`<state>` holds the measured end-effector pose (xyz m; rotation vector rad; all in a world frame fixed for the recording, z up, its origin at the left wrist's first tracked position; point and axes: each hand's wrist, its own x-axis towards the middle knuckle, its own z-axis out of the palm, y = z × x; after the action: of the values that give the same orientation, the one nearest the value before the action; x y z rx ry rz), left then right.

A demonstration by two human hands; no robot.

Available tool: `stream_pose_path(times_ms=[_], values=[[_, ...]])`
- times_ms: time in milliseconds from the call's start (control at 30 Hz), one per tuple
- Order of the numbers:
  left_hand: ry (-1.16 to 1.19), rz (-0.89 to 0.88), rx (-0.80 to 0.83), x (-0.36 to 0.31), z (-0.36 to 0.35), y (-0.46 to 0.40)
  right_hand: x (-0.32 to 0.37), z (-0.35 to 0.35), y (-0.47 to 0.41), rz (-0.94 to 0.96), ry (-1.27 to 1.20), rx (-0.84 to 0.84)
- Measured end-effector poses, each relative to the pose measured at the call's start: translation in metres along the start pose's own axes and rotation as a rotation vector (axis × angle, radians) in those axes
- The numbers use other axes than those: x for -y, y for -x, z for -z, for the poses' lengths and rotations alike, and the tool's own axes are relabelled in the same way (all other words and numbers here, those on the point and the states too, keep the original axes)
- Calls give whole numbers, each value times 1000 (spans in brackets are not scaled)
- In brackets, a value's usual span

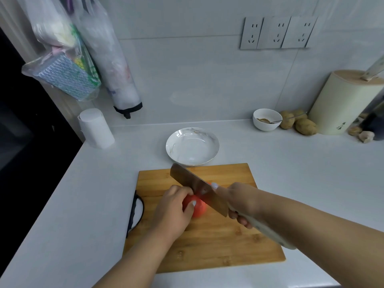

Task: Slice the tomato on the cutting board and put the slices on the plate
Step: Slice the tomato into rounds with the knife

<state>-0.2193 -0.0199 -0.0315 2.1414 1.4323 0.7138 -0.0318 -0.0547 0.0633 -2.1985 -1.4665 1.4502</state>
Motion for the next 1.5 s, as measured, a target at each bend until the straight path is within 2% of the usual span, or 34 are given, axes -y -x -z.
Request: stream_pose_path(times_ms=[233, 500, 767, 1167, 1300, 1400, 1500], values=[[13, -1, -5, 0, 0, 1, 17, -12, -17, -1, 19, 1], [24, 11, 12, 1, -1, -1, -18, -1, -3, -126, 25, 26], [18, 4, 0, 2, -1, 1, 10, -22, -24, -88, 33, 19], [15, 7, -30, 4, -5, 3, 6, -38, -30, 69, 19, 49], [6, 19, -28, 2, -5, 4, -1, -33, -29, 19, 53, 115], [8, 31, -18, 2, -4, 4, -12, -29, -22, -30, -17, 113], [11, 48, -9, 0, -3, 3, -22, -29, -21, 23, -39, 91]])
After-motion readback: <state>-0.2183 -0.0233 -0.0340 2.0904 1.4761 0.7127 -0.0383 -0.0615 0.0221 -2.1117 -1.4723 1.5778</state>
